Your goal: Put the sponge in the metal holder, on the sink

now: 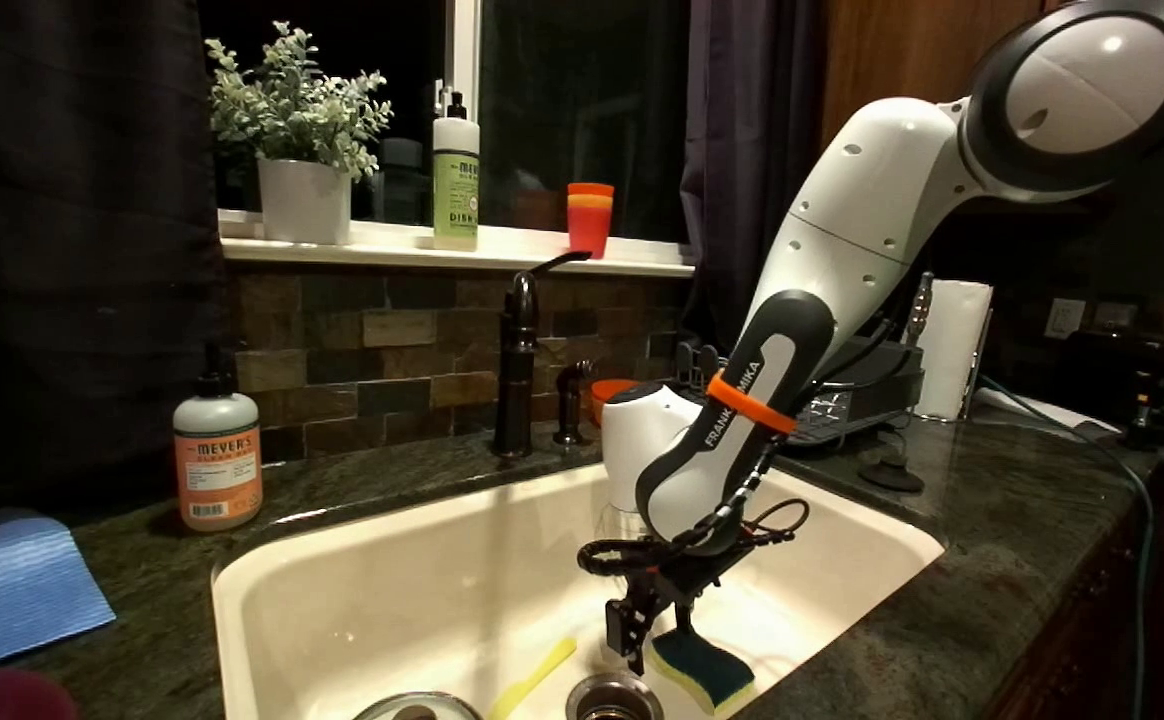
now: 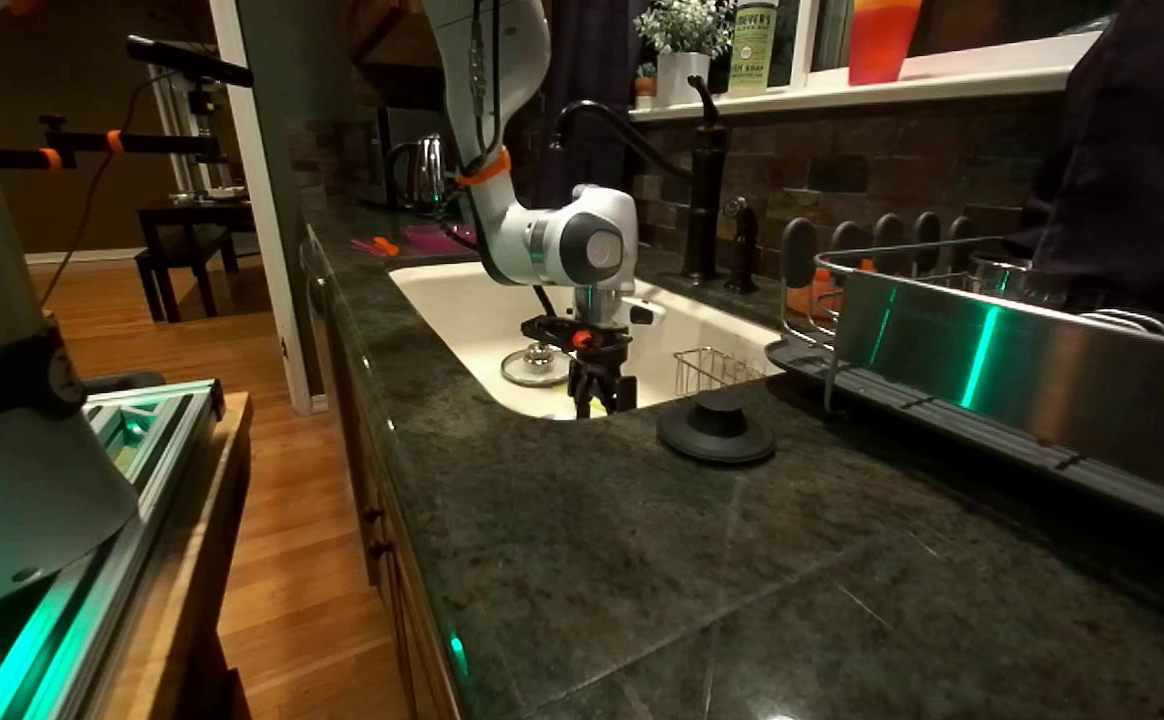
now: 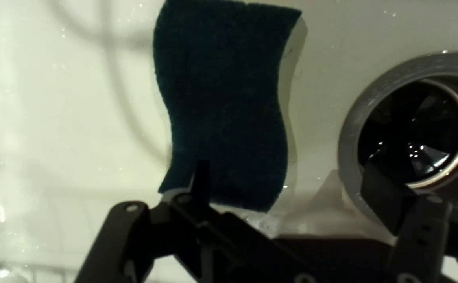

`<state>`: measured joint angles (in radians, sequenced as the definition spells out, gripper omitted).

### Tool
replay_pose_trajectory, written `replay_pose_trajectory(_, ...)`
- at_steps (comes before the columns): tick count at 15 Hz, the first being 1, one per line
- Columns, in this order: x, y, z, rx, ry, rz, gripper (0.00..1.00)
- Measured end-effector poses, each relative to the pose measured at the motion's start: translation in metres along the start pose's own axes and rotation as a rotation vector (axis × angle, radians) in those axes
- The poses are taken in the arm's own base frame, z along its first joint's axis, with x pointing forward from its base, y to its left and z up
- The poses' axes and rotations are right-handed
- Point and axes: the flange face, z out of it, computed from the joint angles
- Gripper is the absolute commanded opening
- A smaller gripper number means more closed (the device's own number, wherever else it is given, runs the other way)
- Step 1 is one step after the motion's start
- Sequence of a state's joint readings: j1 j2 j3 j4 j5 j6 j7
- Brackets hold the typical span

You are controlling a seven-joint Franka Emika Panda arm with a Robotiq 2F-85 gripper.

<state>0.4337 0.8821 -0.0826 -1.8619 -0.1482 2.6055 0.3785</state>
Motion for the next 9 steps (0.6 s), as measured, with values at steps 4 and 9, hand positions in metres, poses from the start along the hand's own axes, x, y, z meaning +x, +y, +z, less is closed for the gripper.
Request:
replay_pose_trajectory(4, 0.0049, 0.0016, 0.0074, -0.035, 0.011, -0.012, 0.34)
replay_pose_trajectory(9, 0.0096, 0.0084, 0.0042, -0.052, 0.024, 0.011, 0.0)
